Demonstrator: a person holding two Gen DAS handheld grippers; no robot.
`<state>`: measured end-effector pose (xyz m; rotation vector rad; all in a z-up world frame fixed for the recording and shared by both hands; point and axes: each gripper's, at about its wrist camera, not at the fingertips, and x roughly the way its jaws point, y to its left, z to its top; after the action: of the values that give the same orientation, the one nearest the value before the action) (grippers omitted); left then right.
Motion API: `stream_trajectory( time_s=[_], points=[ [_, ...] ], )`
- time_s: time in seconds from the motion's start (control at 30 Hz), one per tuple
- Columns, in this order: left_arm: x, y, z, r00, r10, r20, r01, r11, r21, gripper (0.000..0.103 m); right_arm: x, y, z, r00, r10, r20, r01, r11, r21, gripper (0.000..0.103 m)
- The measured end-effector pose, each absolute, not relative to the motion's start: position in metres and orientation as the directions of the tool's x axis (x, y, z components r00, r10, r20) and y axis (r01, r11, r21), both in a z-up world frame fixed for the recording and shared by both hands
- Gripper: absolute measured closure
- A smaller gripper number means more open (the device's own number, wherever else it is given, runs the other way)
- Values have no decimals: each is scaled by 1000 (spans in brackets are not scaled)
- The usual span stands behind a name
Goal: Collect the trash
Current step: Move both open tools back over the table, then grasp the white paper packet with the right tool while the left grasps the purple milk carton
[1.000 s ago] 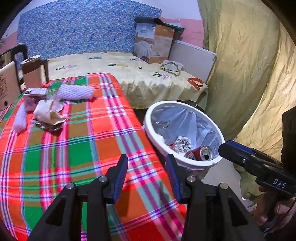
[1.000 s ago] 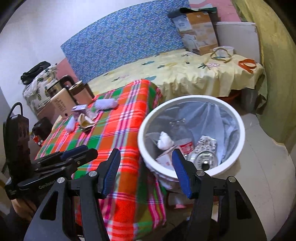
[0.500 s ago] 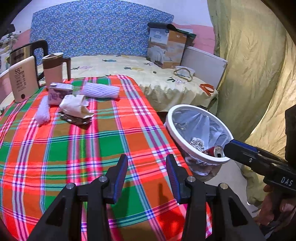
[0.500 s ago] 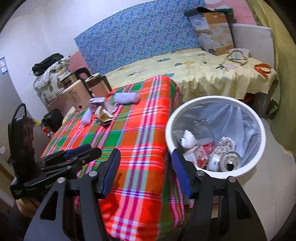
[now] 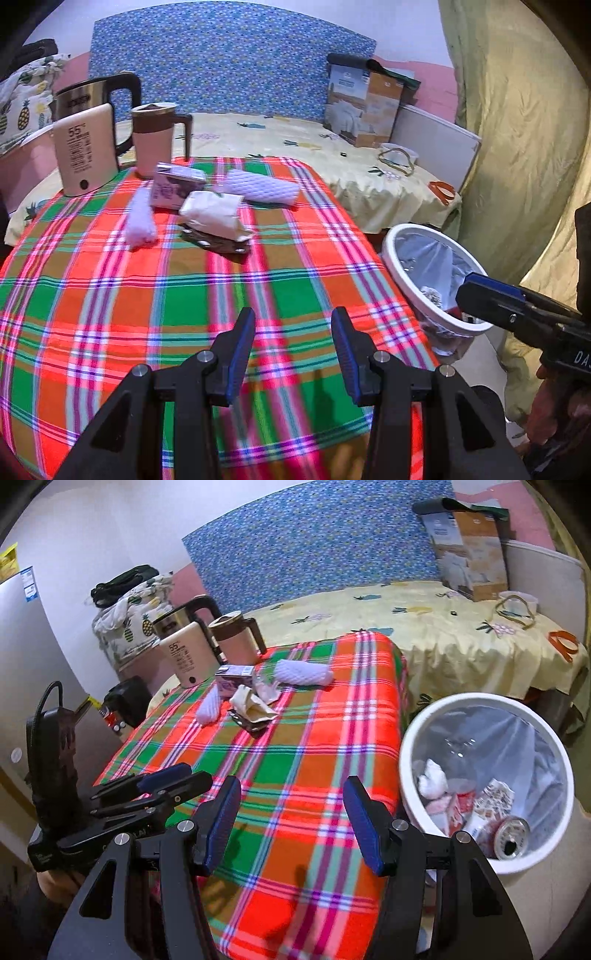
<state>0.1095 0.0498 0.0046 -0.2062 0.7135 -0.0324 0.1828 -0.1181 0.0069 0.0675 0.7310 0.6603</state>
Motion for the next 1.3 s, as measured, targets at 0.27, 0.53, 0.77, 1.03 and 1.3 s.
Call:
stream_trajectory(
  time_s=[0.27, 0.53, 0.77, 1.03, 1.3],
  points=[
    [116, 84, 7, 757, -73, -649, -69, 979, -191, 59, 194, -89, 10, 527, 596, -606, -573, 776, 264, 44],
    [131, 118, 15, 763, -44, -645, -70, 986, -150, 59, 212, -52, 9, 495, 604, -624, -616, 751, 239, 46],
    [151, 146, 12, 749, -25, -662, -74, 990, -121, 59, 236, -19, 2, 469, 602, -646, -633, 739, 230, 47],
    [179, 176, 8, 748, -19, -664, -69, 992, -106, 58, 263, 14, -7, 447, 600, -663, -653, 726, 217, 47],
    [219, 205, 4, 752, -52, -658, -31, 993, -113, 51, 282, 33, -19, 422, 597, -682, -665, 715, 214, 61]
  ],
)
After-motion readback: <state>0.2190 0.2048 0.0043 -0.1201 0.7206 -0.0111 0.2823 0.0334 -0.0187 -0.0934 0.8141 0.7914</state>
